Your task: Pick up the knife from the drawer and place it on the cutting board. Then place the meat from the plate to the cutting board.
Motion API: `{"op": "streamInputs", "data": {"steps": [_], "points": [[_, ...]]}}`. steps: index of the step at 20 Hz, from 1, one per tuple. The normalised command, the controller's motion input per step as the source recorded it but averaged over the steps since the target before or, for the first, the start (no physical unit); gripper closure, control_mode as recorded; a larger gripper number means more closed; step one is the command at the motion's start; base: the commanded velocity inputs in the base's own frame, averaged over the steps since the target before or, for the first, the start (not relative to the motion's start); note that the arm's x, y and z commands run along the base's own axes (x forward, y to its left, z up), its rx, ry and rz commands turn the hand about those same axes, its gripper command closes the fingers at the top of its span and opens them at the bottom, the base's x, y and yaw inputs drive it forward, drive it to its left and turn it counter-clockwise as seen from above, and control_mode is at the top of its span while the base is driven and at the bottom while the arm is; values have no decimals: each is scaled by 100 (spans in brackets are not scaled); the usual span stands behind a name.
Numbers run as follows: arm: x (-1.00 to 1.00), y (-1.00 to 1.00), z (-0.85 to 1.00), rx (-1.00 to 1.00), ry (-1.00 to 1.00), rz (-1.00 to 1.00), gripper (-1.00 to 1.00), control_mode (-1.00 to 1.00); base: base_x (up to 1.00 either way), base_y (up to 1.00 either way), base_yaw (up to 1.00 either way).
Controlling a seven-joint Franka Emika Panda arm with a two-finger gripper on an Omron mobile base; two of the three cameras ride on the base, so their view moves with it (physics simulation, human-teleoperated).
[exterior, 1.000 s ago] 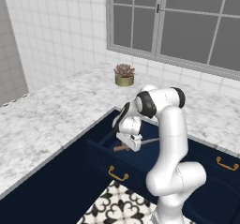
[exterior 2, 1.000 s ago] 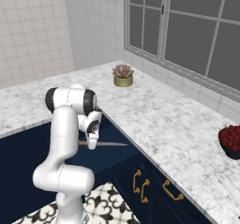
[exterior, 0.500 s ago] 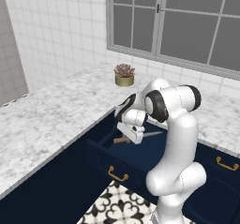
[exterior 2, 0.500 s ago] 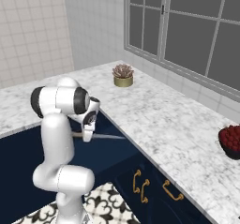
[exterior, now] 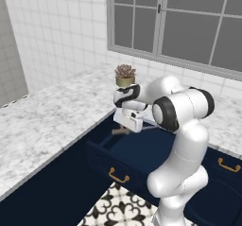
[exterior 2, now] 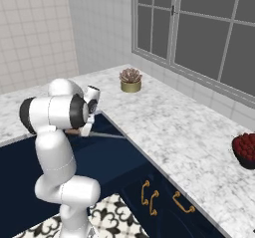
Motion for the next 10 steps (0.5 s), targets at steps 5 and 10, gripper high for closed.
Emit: {"op": "streamInputs", "data": {"steps": [5, 10], "points": [[-18, 90, 100, -14, 15, 22, 100, -100, 0, 0, 0], [-50, 69, 100, -16, 3, 31, 100, -100, 0, 0, 0]]}}
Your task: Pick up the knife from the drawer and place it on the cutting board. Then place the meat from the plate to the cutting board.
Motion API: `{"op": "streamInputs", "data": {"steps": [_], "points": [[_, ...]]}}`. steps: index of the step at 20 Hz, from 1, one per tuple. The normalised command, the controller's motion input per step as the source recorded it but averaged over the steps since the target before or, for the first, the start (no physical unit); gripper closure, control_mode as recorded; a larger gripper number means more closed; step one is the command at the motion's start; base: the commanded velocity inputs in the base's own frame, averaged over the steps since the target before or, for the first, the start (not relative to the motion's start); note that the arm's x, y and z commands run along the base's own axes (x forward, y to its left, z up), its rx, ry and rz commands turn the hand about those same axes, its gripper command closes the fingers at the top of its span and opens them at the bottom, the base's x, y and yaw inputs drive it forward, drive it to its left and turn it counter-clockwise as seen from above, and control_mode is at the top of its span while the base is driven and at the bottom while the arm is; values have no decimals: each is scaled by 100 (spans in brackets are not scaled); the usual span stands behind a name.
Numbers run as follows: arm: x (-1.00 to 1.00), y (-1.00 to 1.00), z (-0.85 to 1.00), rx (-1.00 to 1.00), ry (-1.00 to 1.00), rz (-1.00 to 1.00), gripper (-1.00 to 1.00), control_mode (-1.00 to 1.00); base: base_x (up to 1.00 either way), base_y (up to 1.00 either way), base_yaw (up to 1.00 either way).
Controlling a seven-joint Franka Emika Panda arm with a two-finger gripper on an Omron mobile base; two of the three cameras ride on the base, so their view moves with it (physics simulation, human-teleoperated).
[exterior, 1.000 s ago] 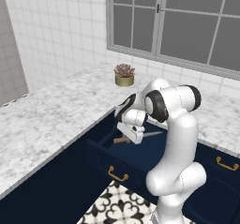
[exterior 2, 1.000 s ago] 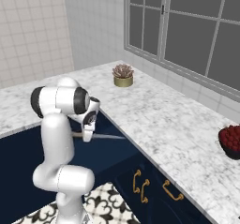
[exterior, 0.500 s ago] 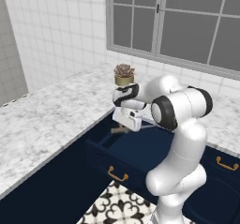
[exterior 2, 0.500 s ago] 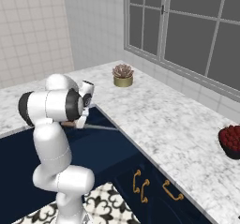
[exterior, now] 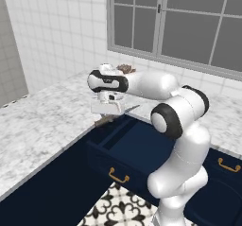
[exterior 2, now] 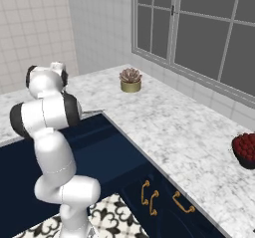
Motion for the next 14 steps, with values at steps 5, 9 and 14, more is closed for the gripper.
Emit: {"op": "streamInputs", "data": {"steps": [5, 9, 14], "points": [[-90, 10, 100, -15, -9, 37, 100, -100, 0, 0, 0], [-100, -10, 61, 2, -16, 31, 100, -100, 0, 0, 0], [-100, -56, 0, 36, -24, 19, 100, -100, 0, 0, 0]]}}
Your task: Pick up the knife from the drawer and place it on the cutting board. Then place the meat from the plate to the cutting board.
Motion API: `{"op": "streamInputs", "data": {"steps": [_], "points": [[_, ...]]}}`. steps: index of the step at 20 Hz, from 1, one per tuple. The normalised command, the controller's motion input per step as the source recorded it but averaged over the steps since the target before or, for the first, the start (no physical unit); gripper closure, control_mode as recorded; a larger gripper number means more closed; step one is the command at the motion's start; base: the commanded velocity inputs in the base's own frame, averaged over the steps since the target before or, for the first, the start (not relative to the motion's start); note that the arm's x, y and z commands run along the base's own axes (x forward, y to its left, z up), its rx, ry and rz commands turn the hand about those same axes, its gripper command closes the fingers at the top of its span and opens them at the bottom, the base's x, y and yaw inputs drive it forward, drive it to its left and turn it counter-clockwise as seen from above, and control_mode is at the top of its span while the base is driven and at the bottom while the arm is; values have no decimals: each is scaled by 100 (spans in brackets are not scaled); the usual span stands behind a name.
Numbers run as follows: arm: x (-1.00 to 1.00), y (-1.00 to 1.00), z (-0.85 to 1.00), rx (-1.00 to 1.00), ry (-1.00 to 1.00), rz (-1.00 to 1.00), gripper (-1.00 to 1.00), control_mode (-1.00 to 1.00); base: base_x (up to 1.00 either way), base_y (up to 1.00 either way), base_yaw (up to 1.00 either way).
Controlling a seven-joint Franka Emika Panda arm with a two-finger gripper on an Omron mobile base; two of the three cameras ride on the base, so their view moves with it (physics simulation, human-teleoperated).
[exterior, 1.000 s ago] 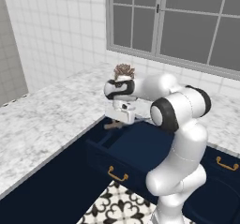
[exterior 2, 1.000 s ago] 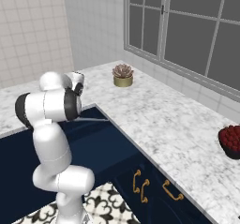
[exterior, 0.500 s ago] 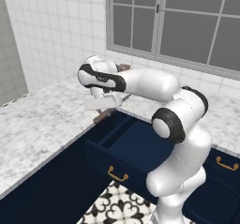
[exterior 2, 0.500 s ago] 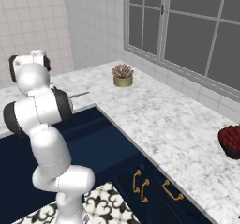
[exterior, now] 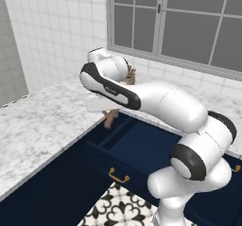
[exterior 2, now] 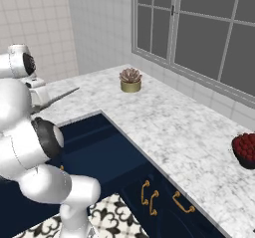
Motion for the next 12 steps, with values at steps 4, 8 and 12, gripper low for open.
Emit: {"op": "streamInputs", "data": {"steps": [4, 8, 12], "points": [[-100, -83, 0, 40, -31, 14, 100, -100, 0, 0, 0], [-82, -66, 12, 26, -23, 18, 100, -100, 0, 0, 0], [-32, -40, 22, 15, -9, 21, 100, -100, 0, 0, 0]]}}
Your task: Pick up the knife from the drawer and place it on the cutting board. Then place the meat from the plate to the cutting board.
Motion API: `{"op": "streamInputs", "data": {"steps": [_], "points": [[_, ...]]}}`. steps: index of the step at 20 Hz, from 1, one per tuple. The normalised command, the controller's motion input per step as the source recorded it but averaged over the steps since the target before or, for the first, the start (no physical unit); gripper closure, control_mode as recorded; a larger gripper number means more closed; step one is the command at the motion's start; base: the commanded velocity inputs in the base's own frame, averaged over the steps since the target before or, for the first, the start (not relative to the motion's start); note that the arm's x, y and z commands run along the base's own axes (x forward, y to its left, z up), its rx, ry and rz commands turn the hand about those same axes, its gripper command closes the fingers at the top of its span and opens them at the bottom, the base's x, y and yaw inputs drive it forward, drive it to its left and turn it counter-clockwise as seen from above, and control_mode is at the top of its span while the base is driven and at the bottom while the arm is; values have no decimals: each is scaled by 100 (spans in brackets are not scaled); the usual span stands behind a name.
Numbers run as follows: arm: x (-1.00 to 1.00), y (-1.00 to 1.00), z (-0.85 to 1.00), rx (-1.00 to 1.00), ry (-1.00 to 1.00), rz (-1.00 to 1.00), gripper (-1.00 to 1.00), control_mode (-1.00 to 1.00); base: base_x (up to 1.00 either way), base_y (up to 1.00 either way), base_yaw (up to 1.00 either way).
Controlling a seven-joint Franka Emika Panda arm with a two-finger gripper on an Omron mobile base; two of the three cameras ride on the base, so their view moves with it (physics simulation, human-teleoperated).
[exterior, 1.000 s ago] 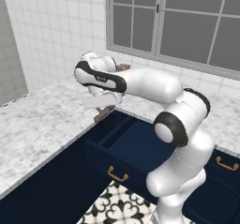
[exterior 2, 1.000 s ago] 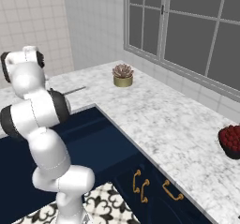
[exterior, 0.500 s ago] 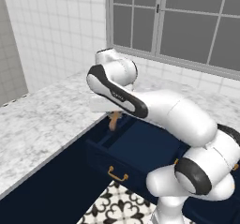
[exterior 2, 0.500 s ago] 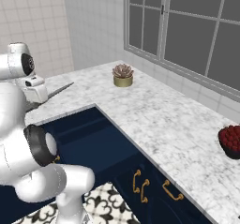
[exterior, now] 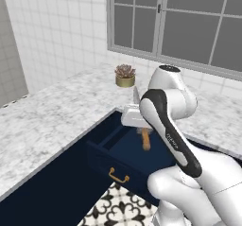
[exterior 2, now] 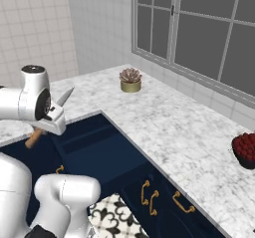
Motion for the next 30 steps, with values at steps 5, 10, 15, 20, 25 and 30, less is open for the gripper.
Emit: {"op": "streamInputs", "data": {"steps": [5, 10, 15, 20, 25, 30], "points": [[0, 0, 0, 0, 0, 0, 100, -100, 0, 0, 0], [0, 0, -1, 0, 0, 0, 100, 100, -27, 0, 5], [0, 0, 0, 0, 0, 0, 100, 100, -62, -1, 31], [0, 0, 0, 0, 0, 0, 100, 100, -30, 41, 44], [0, 0, 0, 0, 0, 0, 100, 100, 0, 82, 56], [0, 0, 0, 0, 0, 0, 100, 100, 0, 98, 46]]}}
